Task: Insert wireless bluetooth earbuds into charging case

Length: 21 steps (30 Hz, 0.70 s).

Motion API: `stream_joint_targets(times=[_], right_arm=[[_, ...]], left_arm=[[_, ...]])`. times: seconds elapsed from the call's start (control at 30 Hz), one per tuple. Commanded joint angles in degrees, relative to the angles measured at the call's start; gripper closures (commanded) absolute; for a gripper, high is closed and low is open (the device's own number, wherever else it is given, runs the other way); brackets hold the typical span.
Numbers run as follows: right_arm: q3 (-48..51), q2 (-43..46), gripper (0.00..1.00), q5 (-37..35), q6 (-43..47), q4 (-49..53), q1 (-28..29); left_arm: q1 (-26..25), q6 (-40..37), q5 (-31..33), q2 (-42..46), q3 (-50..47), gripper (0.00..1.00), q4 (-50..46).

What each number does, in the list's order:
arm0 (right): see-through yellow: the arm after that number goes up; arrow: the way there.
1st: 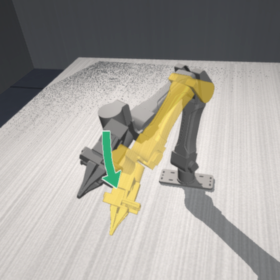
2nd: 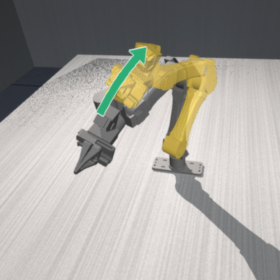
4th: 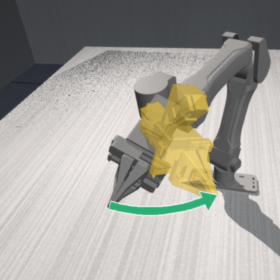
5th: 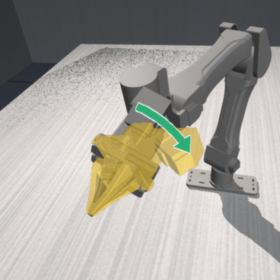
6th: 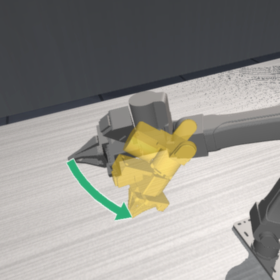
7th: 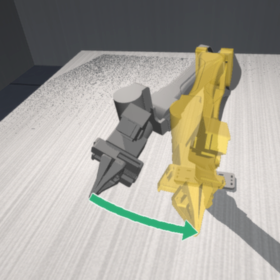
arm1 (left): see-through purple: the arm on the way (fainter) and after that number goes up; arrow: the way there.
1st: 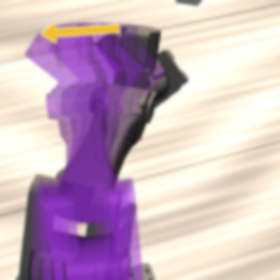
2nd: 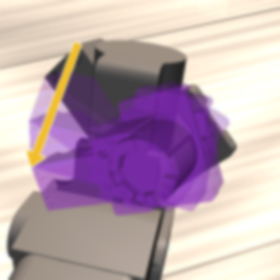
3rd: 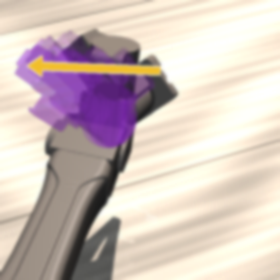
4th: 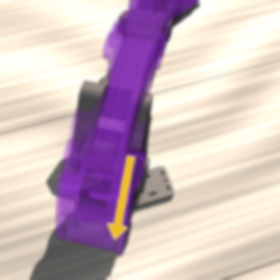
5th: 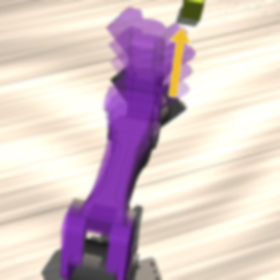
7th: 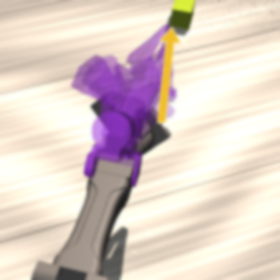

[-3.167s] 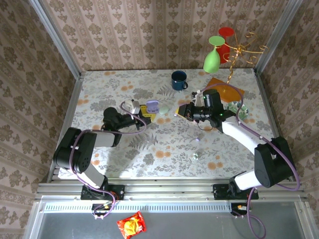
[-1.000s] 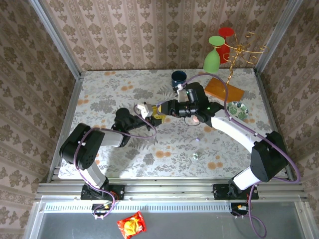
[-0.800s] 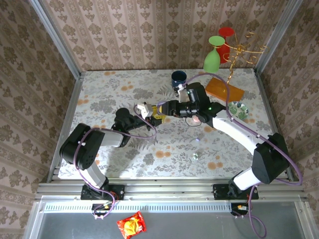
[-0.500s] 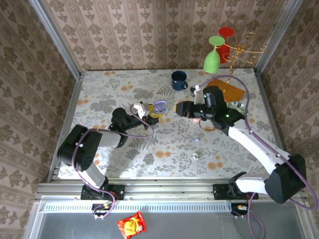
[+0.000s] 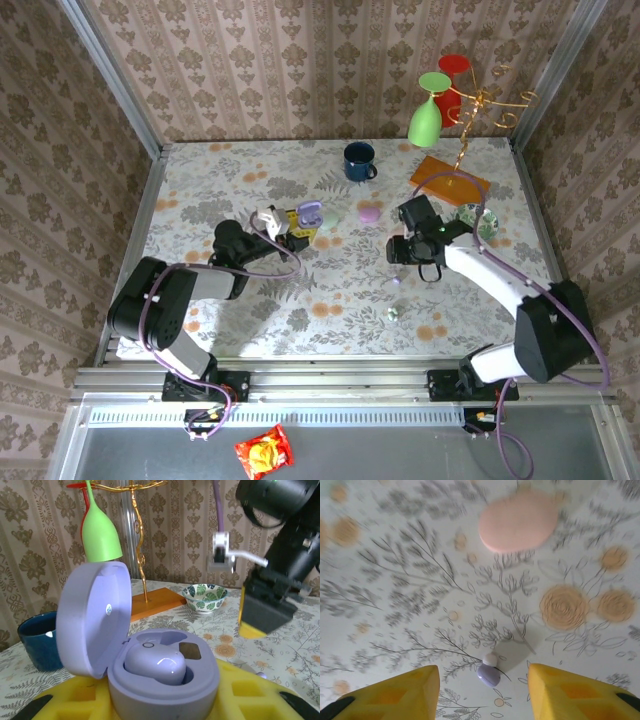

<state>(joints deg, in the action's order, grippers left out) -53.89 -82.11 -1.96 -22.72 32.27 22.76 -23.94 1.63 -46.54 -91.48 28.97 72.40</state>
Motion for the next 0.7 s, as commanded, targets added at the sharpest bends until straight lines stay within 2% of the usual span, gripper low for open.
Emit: stream_joint_targets(times=[0.0, 0.27, 0.4, 0.67], right_arm=[[2.1, -3.8, 0.48, 2.91, -1.8, -1.16, 0.2], [2.35, -10.67, 0.48, 5.03, -1.45, -6.33, 0.18], [0.6, -13.28, 0.52, 6.97, -1.33, -5.08, 0.66], [-0.53, -13.95, 0.53, 9.16, -0.43, -3.76, 3.01]], left_arm=[[0.35, -0.66, -1.31, 1.39, -0.32, 0.66, 1.66], [0.57, -0.22, -1.71, 1.6, -0.6, 0.66, 1.63], [0.57, 0.27, -1.68, 1.54, -0.58, 0.66, 1.76], [0.65, 0.04, -1.83, 1.64, -0.59, 0.66, 1.61]])
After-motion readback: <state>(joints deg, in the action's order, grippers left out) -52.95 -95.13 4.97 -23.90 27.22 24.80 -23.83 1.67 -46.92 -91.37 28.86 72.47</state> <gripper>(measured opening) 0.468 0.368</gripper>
